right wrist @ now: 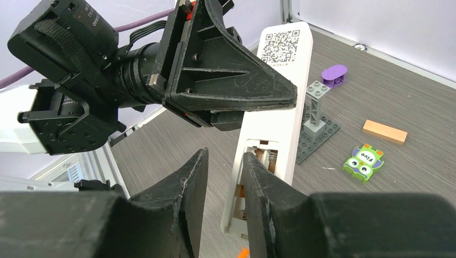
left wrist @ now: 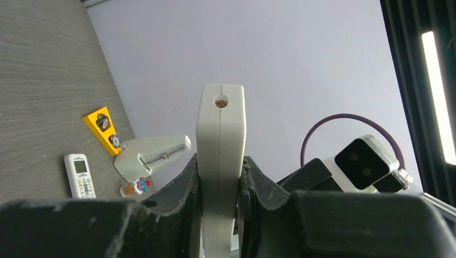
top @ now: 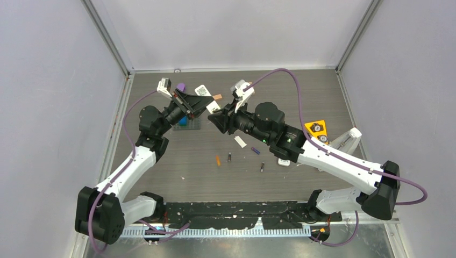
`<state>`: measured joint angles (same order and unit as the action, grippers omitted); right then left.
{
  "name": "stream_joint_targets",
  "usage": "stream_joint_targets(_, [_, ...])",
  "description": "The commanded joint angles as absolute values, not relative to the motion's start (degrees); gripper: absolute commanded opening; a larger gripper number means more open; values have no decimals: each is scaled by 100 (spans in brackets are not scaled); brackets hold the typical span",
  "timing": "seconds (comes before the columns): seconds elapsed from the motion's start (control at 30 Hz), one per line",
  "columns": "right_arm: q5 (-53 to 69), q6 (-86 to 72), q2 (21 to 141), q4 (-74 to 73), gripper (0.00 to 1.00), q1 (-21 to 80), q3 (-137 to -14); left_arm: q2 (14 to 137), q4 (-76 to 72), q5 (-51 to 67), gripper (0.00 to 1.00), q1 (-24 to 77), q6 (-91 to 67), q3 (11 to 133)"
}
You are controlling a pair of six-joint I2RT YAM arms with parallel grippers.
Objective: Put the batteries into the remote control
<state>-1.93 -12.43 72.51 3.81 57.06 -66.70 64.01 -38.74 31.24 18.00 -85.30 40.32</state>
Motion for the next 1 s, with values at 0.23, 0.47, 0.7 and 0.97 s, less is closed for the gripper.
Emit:
stream_joint_targets(0.23, [-726, -1153, 7266, -551, 43, 5759, -7125, 5954, -2430, 2727, 0, 1656, -7305, 4467])
stream_joint_targets(0.47, [-575, -1017, 7236, -1468, 66, 5762, -6938, 5634, 877, 953, 0, 1458, -4816, 5220])
stream_joint_targets(0.7, [130, -1213, 8812, -2688, 70, 5867, -7291, 5548, 2430, -562, 0, 1451, -3980, 5578])
stream_joint_targets(0.97, [-247, -2148, 10225, -3500, 72, 6496, -7909, 5272, 3175, -1366, 0, 1450, -4030, 5382])
